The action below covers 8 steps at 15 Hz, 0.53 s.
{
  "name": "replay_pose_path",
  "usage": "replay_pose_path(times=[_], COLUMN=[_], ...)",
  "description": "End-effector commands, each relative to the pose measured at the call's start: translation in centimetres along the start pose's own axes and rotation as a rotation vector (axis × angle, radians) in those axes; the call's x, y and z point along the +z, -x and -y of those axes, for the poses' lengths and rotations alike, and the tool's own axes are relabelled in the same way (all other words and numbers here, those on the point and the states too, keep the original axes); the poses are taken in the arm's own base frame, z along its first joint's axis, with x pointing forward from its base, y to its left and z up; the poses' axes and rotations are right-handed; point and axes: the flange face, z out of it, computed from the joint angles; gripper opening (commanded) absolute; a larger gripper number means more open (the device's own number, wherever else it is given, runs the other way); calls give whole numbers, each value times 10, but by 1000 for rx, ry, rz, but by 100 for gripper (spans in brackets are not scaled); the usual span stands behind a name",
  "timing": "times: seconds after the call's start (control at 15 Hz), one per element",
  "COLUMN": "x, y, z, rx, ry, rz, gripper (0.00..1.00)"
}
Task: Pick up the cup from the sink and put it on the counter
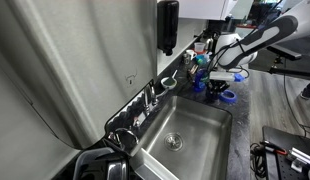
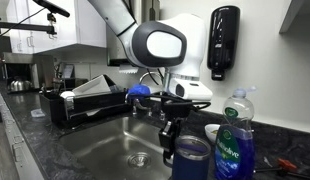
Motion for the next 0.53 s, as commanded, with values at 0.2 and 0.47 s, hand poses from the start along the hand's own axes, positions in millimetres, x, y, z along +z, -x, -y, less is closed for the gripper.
replay_pose_path(times=[0.2,0.47], x=[6,11], y=[-20,-17], z=[-3,-1], rx=[26,25], ry=[-87,-83], rz=[-13,-31], gripper=[4,4])
